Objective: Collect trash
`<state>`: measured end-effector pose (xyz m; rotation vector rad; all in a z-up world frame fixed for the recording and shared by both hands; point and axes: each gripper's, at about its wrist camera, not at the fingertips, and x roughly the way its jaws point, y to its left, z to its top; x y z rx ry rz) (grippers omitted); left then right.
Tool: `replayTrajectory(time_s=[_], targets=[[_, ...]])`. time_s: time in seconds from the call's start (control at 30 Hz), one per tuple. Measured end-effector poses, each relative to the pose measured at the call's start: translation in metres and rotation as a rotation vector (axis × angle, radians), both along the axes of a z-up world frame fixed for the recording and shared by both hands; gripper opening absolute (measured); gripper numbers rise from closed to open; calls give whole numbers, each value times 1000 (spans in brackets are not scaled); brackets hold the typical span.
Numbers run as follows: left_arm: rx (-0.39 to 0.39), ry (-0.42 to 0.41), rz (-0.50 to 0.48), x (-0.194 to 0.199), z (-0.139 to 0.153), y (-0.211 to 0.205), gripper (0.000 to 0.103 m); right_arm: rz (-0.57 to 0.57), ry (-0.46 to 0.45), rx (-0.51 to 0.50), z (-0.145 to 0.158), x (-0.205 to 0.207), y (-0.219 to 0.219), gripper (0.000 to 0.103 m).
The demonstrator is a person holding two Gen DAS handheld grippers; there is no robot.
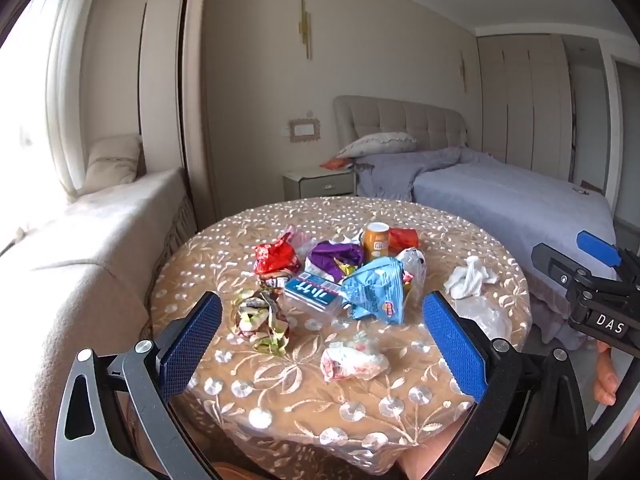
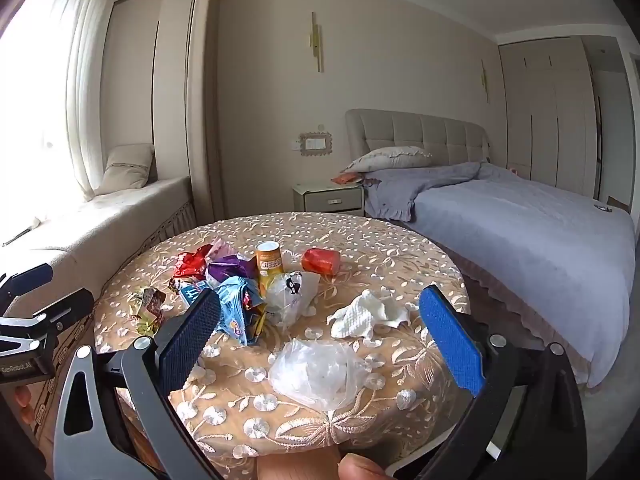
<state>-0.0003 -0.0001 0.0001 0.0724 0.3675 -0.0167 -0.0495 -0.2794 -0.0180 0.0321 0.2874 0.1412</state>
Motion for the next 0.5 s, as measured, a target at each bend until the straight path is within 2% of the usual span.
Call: replayTrajectory(time_s=[0.07,0.5], targets=[[-8,26,3,1,0,0,98,3,-5,-1,-3,-1,2,99],[-9,30,5,1,-5,4,98,27,-11,-14,1,3,5,99]])
